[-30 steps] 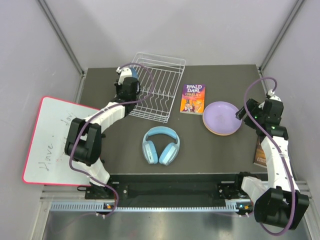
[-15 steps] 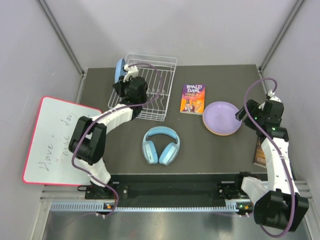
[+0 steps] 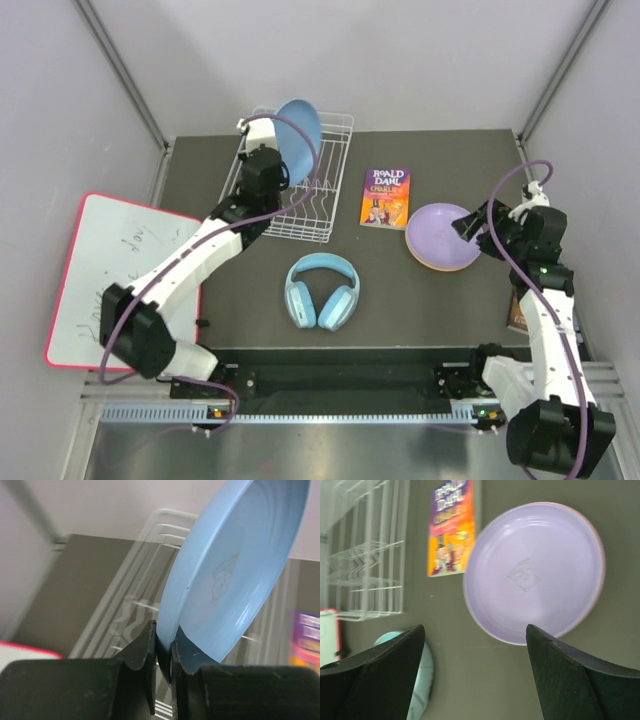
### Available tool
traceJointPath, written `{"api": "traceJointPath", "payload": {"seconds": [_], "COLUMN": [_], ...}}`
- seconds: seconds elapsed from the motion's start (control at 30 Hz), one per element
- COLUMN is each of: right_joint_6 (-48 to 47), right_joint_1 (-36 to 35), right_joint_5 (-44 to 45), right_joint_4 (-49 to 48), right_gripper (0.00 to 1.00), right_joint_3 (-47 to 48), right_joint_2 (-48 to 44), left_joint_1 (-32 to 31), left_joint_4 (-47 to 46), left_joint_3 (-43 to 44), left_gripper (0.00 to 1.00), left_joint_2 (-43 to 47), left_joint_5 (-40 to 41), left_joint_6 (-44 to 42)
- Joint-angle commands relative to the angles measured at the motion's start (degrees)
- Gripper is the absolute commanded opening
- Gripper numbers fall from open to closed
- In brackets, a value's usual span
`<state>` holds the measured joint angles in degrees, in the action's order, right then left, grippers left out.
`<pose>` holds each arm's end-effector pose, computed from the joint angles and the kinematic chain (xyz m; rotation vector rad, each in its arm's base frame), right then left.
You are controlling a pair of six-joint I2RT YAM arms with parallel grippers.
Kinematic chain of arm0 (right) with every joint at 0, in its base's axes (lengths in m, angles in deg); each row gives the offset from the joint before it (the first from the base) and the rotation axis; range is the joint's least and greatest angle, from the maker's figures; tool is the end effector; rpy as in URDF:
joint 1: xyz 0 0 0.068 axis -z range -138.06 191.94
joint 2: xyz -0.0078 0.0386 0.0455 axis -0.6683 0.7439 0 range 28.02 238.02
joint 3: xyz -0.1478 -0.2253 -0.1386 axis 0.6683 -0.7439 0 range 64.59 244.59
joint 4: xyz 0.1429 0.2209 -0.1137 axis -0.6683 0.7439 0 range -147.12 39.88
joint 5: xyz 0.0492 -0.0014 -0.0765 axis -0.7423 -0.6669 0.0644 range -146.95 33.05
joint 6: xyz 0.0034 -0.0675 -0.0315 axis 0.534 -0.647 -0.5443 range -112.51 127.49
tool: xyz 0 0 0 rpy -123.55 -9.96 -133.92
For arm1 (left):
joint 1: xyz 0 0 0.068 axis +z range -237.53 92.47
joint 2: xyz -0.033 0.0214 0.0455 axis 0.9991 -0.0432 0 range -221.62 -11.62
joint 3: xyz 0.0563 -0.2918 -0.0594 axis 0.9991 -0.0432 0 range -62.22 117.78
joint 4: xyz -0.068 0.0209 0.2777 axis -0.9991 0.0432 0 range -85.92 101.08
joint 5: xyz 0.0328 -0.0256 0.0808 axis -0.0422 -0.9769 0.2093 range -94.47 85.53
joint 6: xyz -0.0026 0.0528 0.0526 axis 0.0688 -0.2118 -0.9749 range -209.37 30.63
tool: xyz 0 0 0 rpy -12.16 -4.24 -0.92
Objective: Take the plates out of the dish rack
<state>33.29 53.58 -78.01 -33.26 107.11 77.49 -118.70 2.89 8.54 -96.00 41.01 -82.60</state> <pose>0.2190 -0.0221 0.2967 0.4644 2.0622 0.5349 0.3521 -0.1608 0.3763 -0.1928 1.7164 0.2211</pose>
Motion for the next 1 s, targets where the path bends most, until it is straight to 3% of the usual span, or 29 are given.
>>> {"api": "traceJointPath", "payload": {"seconds": [0.0,0.23,0.4,0.8,0.83,0.9,0.93,0.97], "right_joint_6": [5.75,8.30,7.42,6.98,6.98,6.98,6.98,7.33], "right_joint_1": [-4.85,-16.11,-22.97,-27.19,-27.20,-27.28,-27.20,-27.20], "right_joint_5": [-7.77,-1.90,3.83,6.21,6.12,5.77,3.94,2.62], "right_joint_4": [-12.33,-18.40,-18.93,-21.40,-21.66,-21.92,-23.40,-25.07], "right_gripper": [0.83,0.84,0.83,0.79,0.66,0.51,0.34,0.26], "right_joint_3": [-1.57,-0.60,2.47,6.34,6.43,5.91,5.56,5.03], "right_joint_2": [-1.57,2.38,6.68,16.26,16.62,17.85,18.20,18.46], "left_joint_1": [-0.02,-0.90,-3.27,-6.35,-6.44,-6.53,-6.61,-6.61], "left_joint_4": [8.83,8.49,7.52,5.59,5.32,4.01,3.66,2.00], "left_joint_3": [1.48,-0.10,-2.81,-5.46,-5.55,-5.90,-5.99,-6.68], "left_gripper": [0.00,0.00,0.00,0.00,0.00,0.00,0.00,0.00], "left_joint_2": [6.33,5.63,6.07,6.33,6.33,6.24,6.24,6.16], "left_joint_5": [-31.96,-48.08,-48.29,-49.60,-50.04,-52.05,-52.94,-53.81], "left_joint_6": [16.77,24.34,25.49,27.07,27.16,27.16,27.07,26.81]}}
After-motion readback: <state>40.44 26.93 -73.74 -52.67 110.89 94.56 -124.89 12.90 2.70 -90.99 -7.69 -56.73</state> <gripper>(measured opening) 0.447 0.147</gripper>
